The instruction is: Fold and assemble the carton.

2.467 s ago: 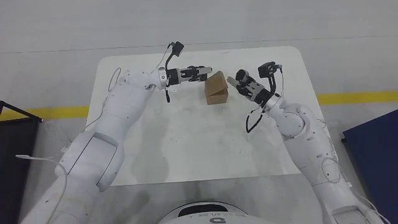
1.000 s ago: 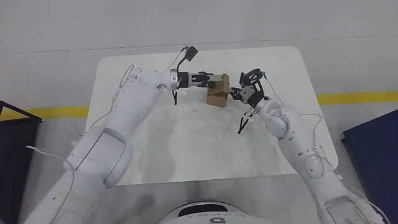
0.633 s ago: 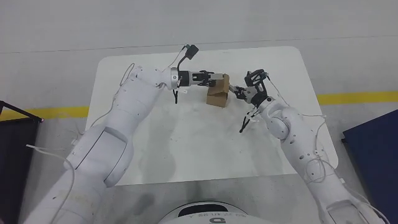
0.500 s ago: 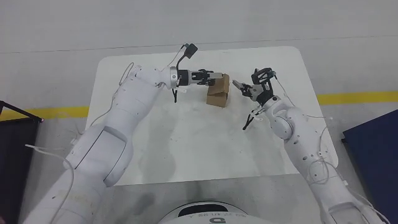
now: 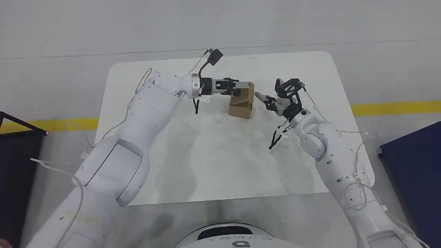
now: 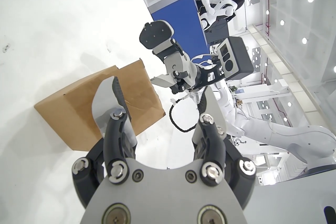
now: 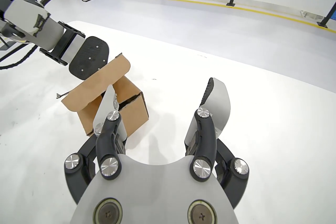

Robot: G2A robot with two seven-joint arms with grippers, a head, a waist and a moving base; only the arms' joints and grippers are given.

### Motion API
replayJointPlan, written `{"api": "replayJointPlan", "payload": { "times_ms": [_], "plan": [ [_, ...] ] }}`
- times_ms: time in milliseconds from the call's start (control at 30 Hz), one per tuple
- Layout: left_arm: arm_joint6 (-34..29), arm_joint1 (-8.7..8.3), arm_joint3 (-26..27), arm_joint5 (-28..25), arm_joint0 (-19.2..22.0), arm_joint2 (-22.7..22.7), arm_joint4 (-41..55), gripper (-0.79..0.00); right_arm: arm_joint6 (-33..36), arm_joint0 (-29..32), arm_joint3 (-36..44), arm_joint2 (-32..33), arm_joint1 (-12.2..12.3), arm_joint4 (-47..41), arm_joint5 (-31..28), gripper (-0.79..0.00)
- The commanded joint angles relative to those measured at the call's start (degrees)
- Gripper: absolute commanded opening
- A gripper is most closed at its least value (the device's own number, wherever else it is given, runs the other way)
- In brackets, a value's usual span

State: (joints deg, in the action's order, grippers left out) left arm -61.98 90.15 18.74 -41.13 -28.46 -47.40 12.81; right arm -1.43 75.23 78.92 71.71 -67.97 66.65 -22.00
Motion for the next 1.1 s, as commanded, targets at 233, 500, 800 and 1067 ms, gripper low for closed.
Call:
{"api": "replayJointPlan", "payload": {
  "times_ms": [233,500,800,1067],
  "plan": [
    [-0.23,0.57,-0.46,0.2,0.38,0.18,-0.17,-0.2,-0.36,0.33,0.68,-0.33,0.04,1.57,-0.6,-0.197],
    [-0.32,0.99,-0.79,0.23,0.64,0.27,-0.38,-0.2,-0.31,0.58,0.82,-0.63,0.06,2.2,-1.61,-0.206],
    [-0.57,1.53,-0.87,0.41,0.44,0.54,-0.76,-0.194,0.1,0.71,0.47,-1.24,0.01,2.36,-2.5,-0.215],
    [-0.74,1.97,-1.05,0.58,0.12,0.79,-1.13,-0.185,0.16,1.33,0.54,-1.34,0.09,2.92,-2.99,-0.219]
  ]
}}
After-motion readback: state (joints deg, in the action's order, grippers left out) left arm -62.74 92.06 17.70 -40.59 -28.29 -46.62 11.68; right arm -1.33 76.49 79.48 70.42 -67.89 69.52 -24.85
